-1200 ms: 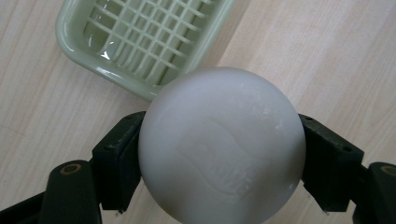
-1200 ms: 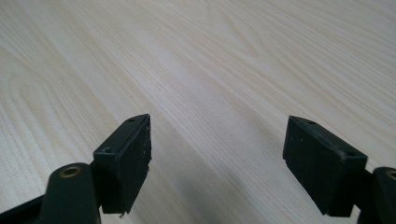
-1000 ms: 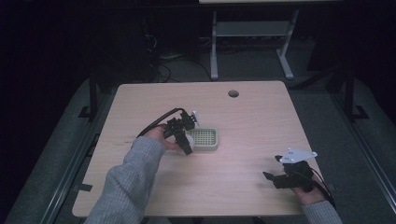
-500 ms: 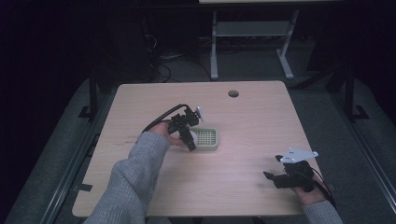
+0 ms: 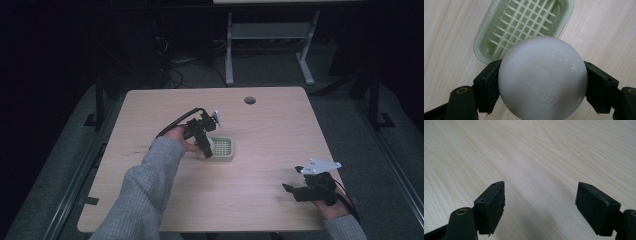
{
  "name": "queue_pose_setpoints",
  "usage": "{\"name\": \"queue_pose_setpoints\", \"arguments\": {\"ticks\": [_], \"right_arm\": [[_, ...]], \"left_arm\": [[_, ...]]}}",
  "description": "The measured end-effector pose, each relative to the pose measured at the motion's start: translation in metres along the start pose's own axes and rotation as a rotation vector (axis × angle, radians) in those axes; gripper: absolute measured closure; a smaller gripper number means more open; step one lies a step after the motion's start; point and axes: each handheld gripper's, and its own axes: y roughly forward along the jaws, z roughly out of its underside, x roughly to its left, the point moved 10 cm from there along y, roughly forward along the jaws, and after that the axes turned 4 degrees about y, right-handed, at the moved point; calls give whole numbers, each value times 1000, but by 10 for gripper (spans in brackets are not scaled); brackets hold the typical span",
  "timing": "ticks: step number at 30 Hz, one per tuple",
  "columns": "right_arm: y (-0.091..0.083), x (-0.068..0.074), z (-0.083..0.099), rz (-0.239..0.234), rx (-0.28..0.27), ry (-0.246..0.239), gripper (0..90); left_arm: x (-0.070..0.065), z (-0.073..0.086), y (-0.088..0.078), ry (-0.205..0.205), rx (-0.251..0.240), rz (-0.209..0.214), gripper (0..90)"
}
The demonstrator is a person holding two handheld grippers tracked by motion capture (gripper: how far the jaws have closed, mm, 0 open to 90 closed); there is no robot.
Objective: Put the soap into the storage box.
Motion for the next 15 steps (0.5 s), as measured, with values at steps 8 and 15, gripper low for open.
{"name": "queue_pose_setpoints", "arguments": {"ticks": [8, 15], "right_arm": [[0, 1, 0, -3, -4, 12, 231], [-1, 0, 0, -1, -8, 15, 230]], "left_arm": [[2, -8, 0, 0, 5, 0, 238], [4, -14, 2, -5, -7, 7, 238]]}}
